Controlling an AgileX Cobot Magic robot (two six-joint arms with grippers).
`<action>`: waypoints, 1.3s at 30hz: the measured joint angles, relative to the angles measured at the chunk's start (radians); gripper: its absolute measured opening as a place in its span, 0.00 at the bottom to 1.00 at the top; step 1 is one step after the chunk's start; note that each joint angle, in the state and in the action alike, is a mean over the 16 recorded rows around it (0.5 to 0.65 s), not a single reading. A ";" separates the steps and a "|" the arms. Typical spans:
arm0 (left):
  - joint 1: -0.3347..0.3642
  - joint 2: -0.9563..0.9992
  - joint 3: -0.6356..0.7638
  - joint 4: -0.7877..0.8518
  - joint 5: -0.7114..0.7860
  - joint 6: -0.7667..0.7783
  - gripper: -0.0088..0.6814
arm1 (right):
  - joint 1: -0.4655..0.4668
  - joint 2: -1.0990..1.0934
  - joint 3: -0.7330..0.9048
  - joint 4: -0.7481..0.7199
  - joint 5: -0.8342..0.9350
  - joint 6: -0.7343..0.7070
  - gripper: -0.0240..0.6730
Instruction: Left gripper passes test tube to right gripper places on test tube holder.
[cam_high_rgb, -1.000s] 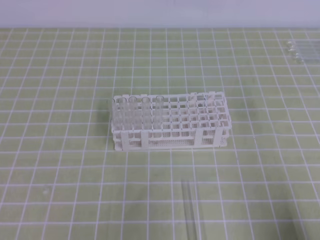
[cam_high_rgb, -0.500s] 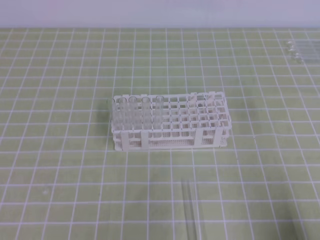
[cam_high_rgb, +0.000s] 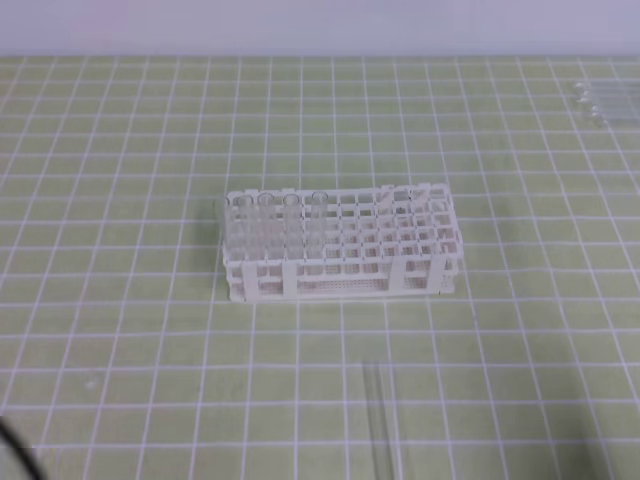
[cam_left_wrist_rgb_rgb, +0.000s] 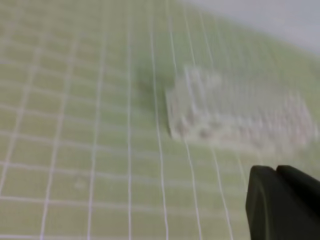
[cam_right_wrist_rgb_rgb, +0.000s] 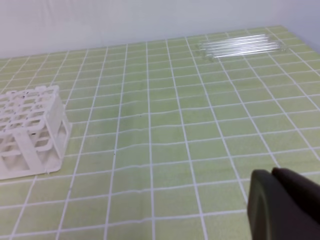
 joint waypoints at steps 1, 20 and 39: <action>0.000 0.044 -0.041 -0.011 0.054 0.041 0.01 | 0.000 0.000 0.000 0.000 0.000 0.000 0.01; -0.459 0.823 -0.419 0.156 0.302 0.057 0.01 | 0.000 0.000 0.000 0.000 0.000 0.001 0.01; -0.982 1.386 -0.765 0.399 0.325 -0.273 0.01 | 0.000 0.000 0.000 0.000 0.000 0.002 0.01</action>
